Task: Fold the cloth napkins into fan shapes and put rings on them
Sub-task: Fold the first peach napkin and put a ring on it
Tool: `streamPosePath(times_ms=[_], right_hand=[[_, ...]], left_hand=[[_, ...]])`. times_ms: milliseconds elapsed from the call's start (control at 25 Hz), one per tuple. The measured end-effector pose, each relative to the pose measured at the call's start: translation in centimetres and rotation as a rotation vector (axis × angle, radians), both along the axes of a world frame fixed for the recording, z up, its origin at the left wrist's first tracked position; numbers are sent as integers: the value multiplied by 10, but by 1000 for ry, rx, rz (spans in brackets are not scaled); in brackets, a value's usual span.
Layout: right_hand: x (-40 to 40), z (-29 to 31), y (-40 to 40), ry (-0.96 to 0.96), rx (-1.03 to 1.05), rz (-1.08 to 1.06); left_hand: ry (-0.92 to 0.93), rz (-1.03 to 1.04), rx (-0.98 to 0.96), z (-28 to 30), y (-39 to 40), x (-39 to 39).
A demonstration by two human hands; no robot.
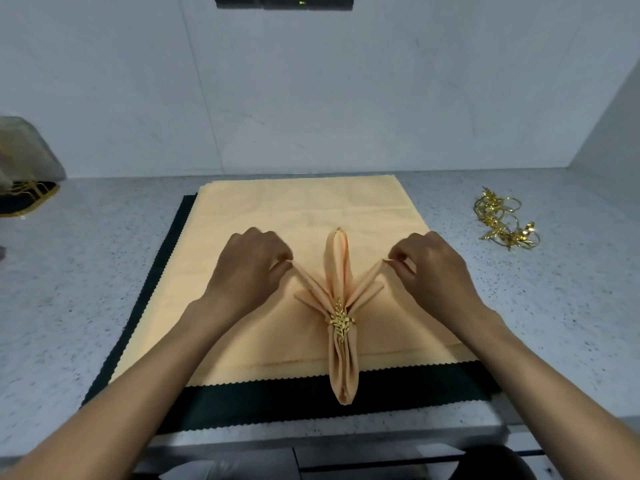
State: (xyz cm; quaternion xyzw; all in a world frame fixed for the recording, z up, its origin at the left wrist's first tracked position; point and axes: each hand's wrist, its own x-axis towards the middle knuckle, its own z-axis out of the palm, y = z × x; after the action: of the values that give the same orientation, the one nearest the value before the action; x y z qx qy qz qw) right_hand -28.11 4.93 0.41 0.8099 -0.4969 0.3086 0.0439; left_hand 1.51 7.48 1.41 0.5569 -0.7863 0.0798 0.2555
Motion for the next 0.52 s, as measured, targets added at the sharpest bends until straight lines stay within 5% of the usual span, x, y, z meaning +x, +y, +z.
streamPosePath(times_ms=[240,440,520], right_hand=[[-9,-10,29,-324,176,-226],[52,12,83,-110,594,-208],[69,10,93,-69,604,-212]], left_hand=[[426,243,200,-30,29,2],[227,2,279,-41,46,-17],[191,-115,270,-43,48,-27]])
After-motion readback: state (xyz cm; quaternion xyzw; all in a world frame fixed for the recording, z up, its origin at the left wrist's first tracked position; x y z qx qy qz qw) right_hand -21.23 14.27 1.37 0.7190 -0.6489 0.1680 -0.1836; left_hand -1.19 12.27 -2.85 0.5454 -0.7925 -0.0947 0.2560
